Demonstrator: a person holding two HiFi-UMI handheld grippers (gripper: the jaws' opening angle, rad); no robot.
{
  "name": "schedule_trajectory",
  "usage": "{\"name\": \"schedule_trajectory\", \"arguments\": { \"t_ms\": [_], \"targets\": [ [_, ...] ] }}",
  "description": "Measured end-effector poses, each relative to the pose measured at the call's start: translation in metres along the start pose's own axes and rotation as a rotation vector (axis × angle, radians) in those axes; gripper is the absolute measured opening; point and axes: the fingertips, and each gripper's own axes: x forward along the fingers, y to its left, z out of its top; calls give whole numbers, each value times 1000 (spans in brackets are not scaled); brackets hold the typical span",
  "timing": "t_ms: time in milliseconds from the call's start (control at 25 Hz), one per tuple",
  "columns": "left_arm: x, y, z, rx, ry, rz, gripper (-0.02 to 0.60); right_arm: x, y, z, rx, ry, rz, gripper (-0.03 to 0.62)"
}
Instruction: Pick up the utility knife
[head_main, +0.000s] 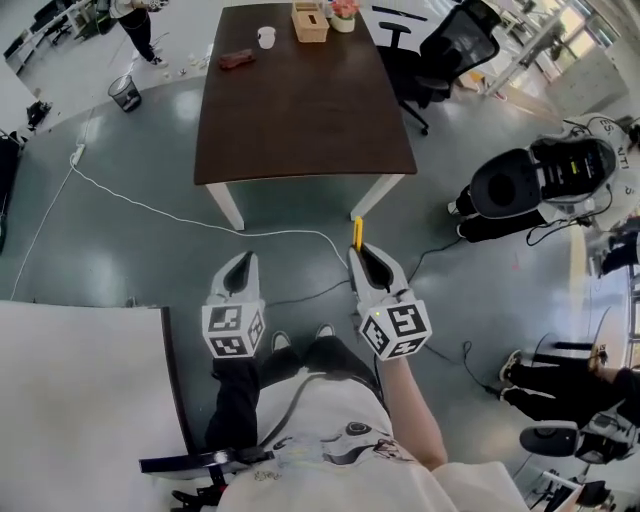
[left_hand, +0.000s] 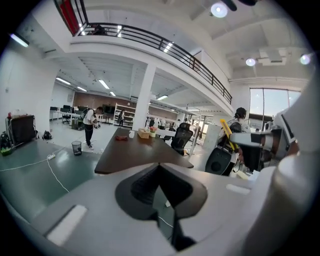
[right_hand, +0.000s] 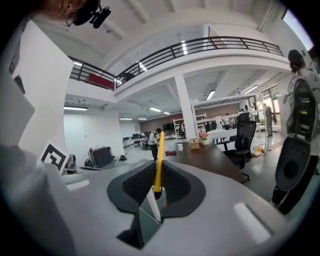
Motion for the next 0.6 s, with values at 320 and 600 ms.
{"name": "schedule_trajectory", "arguments": {
  "t_ms": [320,600],
  "targets": [
    [-14,-46,64,81,-156,17,-3,-30,-10,41,-45,-112,6,46],
    [-12,-83,104,189,-271,-13,-3,-47,-31,57,-49,-163,-14,46]
  ]
}}
